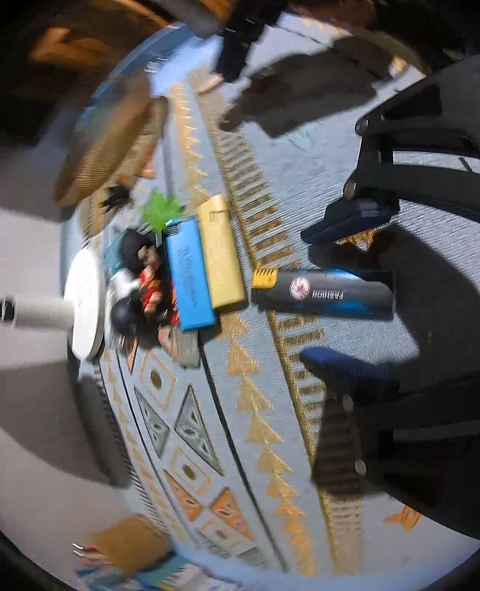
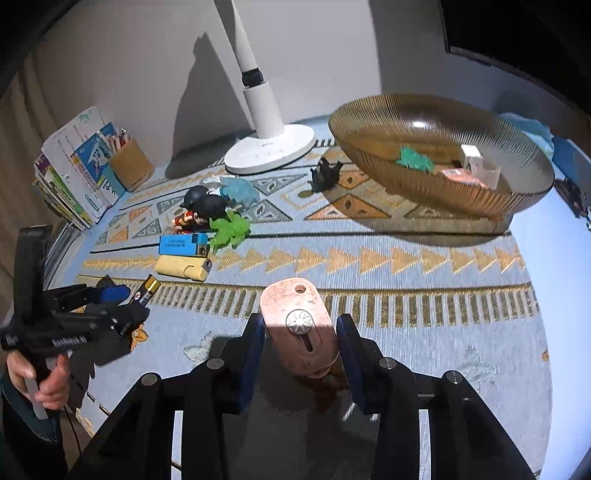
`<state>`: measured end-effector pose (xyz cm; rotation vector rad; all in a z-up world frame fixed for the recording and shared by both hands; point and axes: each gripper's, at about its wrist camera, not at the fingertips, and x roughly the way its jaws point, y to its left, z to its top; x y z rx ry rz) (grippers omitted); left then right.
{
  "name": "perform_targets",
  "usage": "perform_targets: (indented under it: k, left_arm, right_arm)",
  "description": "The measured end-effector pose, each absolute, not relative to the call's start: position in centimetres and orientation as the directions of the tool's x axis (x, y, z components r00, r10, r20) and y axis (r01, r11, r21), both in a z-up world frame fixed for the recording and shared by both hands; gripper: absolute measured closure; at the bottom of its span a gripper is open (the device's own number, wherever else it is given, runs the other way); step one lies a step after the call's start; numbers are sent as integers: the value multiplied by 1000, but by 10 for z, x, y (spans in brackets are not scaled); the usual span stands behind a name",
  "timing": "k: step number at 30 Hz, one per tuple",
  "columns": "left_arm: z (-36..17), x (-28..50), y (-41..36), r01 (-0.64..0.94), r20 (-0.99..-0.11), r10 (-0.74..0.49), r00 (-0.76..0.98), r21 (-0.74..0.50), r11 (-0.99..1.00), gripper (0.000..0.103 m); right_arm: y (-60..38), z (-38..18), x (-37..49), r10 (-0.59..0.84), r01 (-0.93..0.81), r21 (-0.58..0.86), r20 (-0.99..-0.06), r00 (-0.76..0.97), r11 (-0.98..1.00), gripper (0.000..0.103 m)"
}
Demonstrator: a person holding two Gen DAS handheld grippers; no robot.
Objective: Organize rigid objects
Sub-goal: 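Lower lighter and pink object into the amber bowl and open both grippers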
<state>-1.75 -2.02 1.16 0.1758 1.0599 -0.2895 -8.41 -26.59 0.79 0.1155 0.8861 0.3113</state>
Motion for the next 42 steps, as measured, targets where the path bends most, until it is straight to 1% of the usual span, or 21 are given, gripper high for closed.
perform_targets:
  k: [1, 2, 4, 5, 7, 13, 17, 21, 22, 24, 26, 29, 32, 36, 42]
  left_arm:
    - [12, -19, -26, 334, -873, -155, 463, 9, 943, 79]
    - [13, -19, -28, 343, -872, -160, 463, 10, 939, 83]
    - [14, -20, -38, 343, -863, -117, 491, 68, 937, 83]
    - [17, -20, -38, 348, -853, -129, 505, 65, 935, 83]
    - [32, -25, -36, 358, -824, -194, 533, 12, 933, 83]
    - [87, -31, -43, 377, -720, -263, 642, -2, 926, 83]
    - [119, -21, -69, 409, -658, -307, 687, 1, 912, 83]
    - [150, 3, -108, 468, -598, -393, 699, -35, 883, 83]
    - [155, 11, -118, 481, -596, -410, 691, -44, 876, 83]
    - [159, 27, -142, 499, -605, -424, 674, -51, 865, 83]
    - [160, 50, -170, 518, -620, -439, 650, -61, 853, 83]
    - [154, 77, -201, 527, -644, -455, 615, -93, 845, 83]
    - [141, 102, -227, 528, -666, -470, 579, -134, 839, 83]
    - [108, 125, -253, 520, -724, -464, 510, -171, 837, 83]
    - [78, 133, -274, 516, -764, -453, 460, -185, 836, 83]
  right_arm:
    - [-265, 8, -85, 315, -220, 227, -743, 591, 949, 63]
    - [-266, 8, -85, 316, -220, 228, -742, 591, 948, 63]
    - [-267, 9, -85, 317, -219, 230, -739, 595, 948, 63]
    - [-267, 11, -87, 315, -219, 228, -735, 600, 949, 63]
    - [-271, 16, -89, 313, -218, 225, -726, 613, 950, 63]
    - [-291, 35, -90, 303, -180, 247, -688, 659, 952, 63]
    - [-313, 58, -92, 264, -141, 236, -650, 712, 961, 63]
    - [-334, 81, -90, 216, -103, 213, -620, 754, 972, 63]
    - [-351, 99, -84, 166, -63, 190, -597, 785, 980, 63]
    - [-364, 112, -76, 116, -27, 160, -582, 804, 987, 63]
    - [-381, 123, -59, 64, 27, 145, -588, 806, 989, 63]
    - [-404, 128, -34, 22, 81, 142, -608, 793, 987, 63]
    - [-421, 122, -9, 11, 112, 152, -640, 768, 982, 63]
    - [-430, 96, 21, 26, 150, 175, -729, 684, 973, 63]
    - [-429, 75, 30, 0, 159, 137, -759, 652, 978, 63]
